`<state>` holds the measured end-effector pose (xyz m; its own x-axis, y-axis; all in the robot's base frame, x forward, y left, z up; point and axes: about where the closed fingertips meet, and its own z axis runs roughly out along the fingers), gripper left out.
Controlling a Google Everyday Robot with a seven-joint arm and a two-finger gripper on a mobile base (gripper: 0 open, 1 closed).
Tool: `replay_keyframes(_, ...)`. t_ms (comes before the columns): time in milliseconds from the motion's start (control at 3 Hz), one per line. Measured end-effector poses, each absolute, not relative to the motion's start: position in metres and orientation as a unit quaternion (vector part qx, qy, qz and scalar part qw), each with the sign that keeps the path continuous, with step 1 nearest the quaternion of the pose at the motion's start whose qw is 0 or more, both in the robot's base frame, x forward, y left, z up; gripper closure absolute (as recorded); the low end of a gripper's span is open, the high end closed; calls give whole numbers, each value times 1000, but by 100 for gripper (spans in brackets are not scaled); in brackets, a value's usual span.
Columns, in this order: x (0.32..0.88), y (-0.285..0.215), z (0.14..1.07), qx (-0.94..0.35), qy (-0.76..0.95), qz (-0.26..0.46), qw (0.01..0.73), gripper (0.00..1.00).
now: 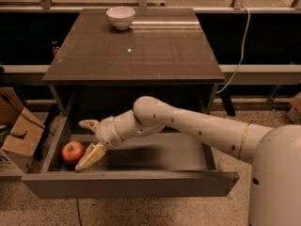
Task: Pick apple from top drawer and place on counter
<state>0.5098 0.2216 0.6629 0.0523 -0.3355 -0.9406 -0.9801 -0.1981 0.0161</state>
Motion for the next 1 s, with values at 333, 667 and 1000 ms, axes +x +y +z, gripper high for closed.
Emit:
replay_keyframes(333,510,225,656,-626,521,454,360,0)
replay_keyframes(667,510,225,656,-626,521,454,360,0)
replay_keyframes(1000,519,228,651,-608,532,445,387,18)
